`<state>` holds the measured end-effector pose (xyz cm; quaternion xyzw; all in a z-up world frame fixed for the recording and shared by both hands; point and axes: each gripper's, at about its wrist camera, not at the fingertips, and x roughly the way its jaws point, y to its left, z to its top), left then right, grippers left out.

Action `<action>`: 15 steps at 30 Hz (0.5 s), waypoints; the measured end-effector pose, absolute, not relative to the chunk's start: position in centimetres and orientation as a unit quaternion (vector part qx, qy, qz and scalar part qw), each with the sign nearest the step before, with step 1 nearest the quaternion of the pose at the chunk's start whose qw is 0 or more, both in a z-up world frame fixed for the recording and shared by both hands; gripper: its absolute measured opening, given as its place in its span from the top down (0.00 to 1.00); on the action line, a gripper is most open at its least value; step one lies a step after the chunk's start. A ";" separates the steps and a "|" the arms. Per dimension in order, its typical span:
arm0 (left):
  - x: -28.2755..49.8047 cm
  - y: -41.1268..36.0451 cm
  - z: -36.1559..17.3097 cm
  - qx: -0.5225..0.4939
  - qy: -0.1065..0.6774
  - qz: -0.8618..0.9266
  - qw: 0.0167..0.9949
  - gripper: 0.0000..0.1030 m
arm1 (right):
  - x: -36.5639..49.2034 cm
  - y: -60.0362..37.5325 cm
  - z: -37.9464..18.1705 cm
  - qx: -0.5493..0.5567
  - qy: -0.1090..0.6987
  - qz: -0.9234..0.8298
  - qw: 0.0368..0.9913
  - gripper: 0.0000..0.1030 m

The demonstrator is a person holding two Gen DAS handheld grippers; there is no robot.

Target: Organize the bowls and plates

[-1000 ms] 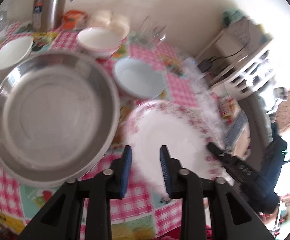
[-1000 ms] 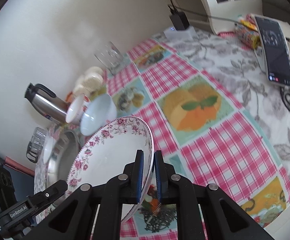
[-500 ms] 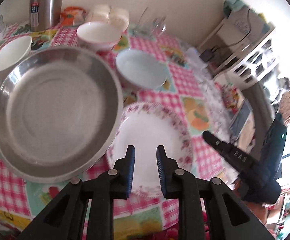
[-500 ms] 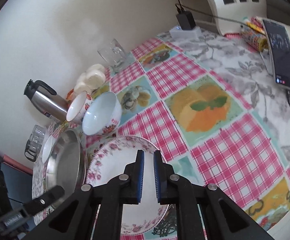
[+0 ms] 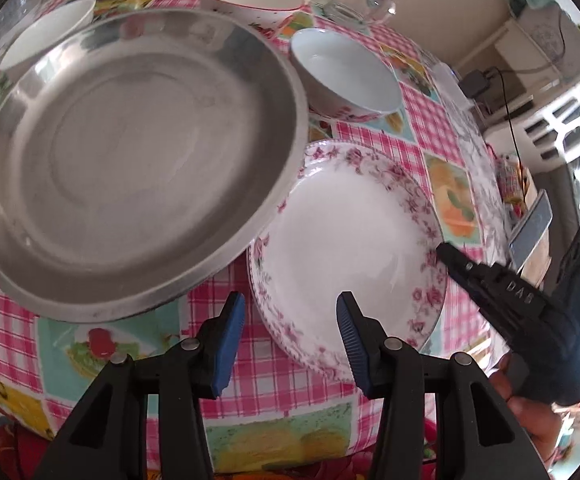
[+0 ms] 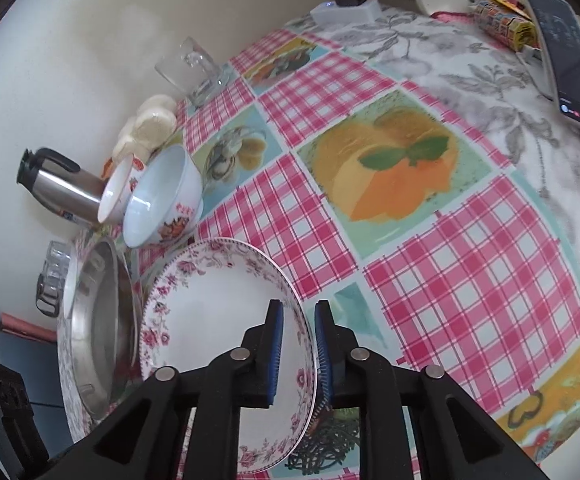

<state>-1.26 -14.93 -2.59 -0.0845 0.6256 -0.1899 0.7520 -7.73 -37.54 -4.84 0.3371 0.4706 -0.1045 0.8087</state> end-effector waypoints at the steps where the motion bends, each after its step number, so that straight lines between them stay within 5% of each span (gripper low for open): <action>1: -1.2 -14.9 -2.8 -0.087 0.625 -0.188 0.752 0.53 | -7.5 -37.5 -5.1 0.333 0.475 -0.105 0.808 0.80; 15: 0.5 -15.0 -5.7 -0.115 0.630 -0.155 0.752 0.80 | -5.0 -36.7 -6.9 0.311 0.493 -0.091 0.808 0.82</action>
